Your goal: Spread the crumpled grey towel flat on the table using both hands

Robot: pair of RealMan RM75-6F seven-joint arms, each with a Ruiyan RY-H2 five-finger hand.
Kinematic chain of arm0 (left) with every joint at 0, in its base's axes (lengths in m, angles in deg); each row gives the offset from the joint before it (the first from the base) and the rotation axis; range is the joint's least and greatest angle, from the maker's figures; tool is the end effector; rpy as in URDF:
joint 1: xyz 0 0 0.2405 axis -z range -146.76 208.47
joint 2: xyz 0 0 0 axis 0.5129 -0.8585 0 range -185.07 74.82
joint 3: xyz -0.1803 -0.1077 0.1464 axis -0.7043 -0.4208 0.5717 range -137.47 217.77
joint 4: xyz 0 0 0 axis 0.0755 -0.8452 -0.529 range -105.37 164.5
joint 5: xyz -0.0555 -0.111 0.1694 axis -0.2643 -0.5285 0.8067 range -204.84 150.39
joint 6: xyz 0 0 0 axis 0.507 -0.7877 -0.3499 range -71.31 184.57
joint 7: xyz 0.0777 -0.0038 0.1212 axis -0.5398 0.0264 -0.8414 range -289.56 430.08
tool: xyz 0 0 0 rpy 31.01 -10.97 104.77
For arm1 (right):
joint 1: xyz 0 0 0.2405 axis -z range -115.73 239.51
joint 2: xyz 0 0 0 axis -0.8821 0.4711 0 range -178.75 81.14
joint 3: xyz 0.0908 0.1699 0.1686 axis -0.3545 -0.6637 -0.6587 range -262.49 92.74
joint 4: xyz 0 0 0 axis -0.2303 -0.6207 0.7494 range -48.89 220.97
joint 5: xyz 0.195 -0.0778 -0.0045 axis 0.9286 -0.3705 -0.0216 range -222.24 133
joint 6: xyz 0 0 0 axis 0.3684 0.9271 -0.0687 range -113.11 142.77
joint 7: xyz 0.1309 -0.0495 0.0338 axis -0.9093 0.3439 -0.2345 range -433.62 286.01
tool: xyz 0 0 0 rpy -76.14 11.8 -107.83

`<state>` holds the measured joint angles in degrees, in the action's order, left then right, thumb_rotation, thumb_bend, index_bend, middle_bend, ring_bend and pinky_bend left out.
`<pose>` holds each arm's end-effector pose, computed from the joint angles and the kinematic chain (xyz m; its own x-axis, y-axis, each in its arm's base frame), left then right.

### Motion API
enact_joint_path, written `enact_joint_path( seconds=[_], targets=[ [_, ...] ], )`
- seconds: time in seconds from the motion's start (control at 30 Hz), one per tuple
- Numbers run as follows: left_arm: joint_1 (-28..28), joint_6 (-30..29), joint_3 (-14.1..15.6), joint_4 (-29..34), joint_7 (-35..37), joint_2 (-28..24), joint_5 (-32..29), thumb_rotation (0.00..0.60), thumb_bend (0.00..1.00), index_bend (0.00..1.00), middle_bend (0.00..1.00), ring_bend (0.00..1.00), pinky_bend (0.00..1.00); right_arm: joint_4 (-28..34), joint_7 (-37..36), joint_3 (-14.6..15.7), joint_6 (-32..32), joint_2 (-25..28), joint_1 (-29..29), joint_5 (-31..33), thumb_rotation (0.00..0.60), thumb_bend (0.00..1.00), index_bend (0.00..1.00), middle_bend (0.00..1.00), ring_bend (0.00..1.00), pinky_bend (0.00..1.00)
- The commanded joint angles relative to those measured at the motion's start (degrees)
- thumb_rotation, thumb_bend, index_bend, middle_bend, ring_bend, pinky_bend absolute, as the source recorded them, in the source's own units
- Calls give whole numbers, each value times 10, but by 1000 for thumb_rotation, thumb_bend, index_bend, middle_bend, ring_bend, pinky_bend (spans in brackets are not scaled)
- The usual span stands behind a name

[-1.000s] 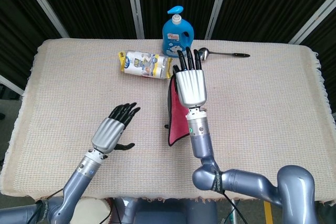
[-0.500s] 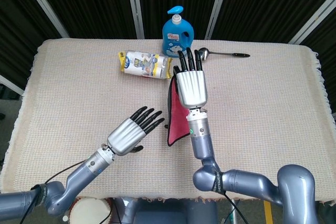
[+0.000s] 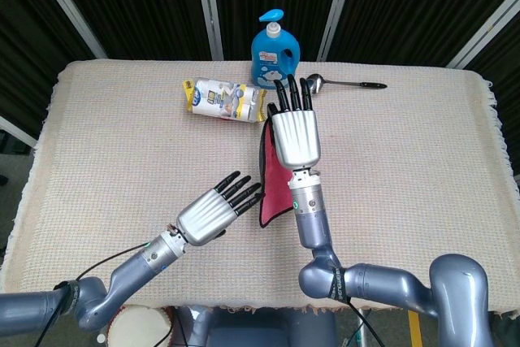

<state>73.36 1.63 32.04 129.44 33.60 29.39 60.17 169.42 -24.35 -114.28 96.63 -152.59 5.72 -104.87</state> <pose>-0.0675 0.2755 -0.0078 0.6447 -0.0801 0.7602 0.4534 -0.7606 -0.4646 0.0064 -0.3790 0.0285 0.3735 0.3425 0.8621 -0.8639 -0.2101 0.4578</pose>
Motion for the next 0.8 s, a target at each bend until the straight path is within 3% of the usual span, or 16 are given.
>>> enact_joint_path(
  seconds=[0.03, 0.3, 0.57, 0.8],
  targets=[
    [4, 6, 3, 1, -18, -2, -16, 600, 107, 0, 85, 0, 82, 2, 1, 0, 2, 3, -1, -1, 600, 640, 664, 197, 86, 111],
    [5, -17, 4, 5, -11, 6, -8, 600, 107, 0, 1, 0, 82, 6, 1, 5, 3, 5, 1, 3, 600, 640, 664, 197, 86, 108],
    [16, -43, 17, 5, 27, 18, 61, 600, 107, 0, 0, 0, 82, 9, 1, 8, 7, 4, 1, 4, 600, 639, 664, 197, 86, 108],
    [32, -13, 18, 1, 1, 32, 49, 600, 108, 0, 60, 0, 82, 16, 5, 9, 11, 5, -1, 1, 600, 639, 664, 197, 86, 108]
  ],
)
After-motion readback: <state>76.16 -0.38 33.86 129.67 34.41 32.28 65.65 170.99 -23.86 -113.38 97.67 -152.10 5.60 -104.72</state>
